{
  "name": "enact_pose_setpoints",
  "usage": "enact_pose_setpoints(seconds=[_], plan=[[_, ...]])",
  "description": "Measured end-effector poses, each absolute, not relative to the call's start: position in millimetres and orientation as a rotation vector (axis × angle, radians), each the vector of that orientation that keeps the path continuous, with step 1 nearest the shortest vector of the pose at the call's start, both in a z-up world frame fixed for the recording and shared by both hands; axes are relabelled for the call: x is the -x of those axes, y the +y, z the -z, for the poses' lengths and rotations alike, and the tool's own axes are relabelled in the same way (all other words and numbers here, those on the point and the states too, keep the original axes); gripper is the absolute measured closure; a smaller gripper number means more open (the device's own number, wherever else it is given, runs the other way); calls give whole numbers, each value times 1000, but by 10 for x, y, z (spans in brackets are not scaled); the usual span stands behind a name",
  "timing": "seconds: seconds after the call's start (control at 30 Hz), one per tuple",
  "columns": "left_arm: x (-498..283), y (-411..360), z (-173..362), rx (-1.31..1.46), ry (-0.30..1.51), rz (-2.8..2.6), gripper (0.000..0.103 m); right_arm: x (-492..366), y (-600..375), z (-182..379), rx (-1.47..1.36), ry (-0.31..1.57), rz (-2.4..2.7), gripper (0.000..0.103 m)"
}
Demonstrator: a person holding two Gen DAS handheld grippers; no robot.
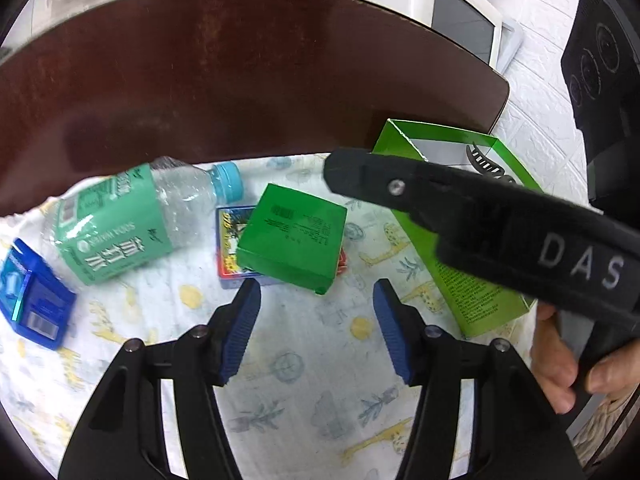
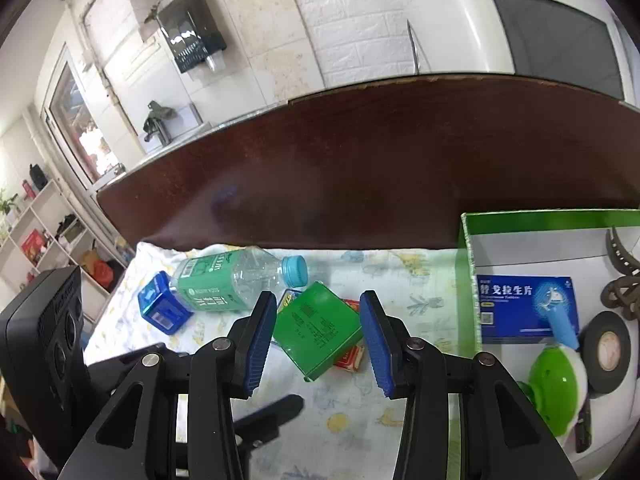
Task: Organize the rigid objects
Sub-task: 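Move the right tool back to the small green box, then grasp the small green box with the right tool, then carry the small green box into the green box and release it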
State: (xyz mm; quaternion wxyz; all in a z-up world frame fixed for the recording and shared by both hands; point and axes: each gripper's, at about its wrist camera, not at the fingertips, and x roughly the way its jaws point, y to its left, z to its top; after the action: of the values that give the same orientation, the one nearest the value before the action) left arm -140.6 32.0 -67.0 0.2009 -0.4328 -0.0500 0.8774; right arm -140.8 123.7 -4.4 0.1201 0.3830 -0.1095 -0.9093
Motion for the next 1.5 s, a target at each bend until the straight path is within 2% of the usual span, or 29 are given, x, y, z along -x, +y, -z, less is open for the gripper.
enact_pose_setpoints(seconds=[0.03, 0.07, 0.23, 0.67, 0.9, 0.97, 1.13, 1.5], plan=[[1440, 325, 698, 1223, -158, -2433, 64, 1430, 1218, 75, -1132, -318, 2655, 58], [1459, 331, 717, 1235, -170, -2415, 70, 1448, 1223, 101, -1143, -316, 2654, 58], [1512, 332, 769, 1254, -192, -2407, 72, 1600, 1197, 224, -1201, -306, 2662, 58], [1453, 11, 778, 1250, -141, -2478, 71, 1632, 1079, 384, -1310, -337, 2462, 58], [1510, 168, 779, 1224, -63, -2441, 64, 1712, 1192, 364, -1308, -307, 2595, 58], [1547, 213, 798, 1220, -41, -2455, 64, 1784, 1163, 426, -1343, -283, 2579, 58], [1675, 166, 790, 1213, -55, -2501, 62, 1901, 1157, 551, -1364, -356, 2518, 58], [1637, 258, 566, 1152, -17, -2528, 62, 1759, 1228, 386, -1339, -348, 2528, 60]])
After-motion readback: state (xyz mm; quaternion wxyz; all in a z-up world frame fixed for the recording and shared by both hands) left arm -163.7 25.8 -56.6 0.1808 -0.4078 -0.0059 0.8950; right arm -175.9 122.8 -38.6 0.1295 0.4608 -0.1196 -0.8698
